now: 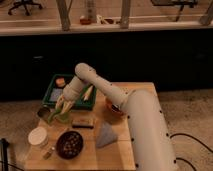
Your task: Place pepper in plastic cup
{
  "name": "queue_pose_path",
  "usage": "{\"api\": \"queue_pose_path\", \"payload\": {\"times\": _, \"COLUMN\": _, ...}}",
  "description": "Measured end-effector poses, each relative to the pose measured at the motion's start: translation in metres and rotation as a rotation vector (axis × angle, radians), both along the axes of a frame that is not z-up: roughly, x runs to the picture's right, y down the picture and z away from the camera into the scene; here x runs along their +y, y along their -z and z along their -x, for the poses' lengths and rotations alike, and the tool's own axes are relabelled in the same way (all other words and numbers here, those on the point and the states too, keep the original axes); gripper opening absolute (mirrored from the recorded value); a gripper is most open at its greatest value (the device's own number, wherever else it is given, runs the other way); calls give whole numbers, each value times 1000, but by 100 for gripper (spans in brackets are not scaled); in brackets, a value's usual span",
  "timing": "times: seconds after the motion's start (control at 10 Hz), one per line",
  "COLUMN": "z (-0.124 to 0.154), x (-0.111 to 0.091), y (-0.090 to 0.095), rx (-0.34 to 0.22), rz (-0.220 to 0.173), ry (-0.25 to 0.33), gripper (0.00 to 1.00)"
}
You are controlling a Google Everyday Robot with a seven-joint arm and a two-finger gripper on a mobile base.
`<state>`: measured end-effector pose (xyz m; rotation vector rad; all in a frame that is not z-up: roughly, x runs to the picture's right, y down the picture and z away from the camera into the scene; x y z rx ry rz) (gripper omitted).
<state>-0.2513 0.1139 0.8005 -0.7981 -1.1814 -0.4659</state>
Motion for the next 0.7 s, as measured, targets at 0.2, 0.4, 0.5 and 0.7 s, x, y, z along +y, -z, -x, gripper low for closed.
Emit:
{"api": "queue_pose_path", "payload": {"times": 0.2, "z": 3, "x": 6, "y": 3, "rx": -25, "rz": 19, "ry": -10, "gripper": 0}}
{"api": "queue_pose_path", "payload": {"times": 0.4, "z": 4, "x": 7, "y": 4, "rx": -38, "rz": 32, "ry": -32, "gripper": 0}}
{"api": "queue_pose_path", "payload": {"times": 0.5, "z": 3, "x": 7, "y": 4, "rx": -41, "rz": 39, "ry": -43, "gripper": 1}}
{"api": "queue_pose_path", "payload": {"times": 0.7, "z": 1, "x": 6, "y": 5, "rx": -49, "rz": 54, "ry": -66, "gripper": 18}}
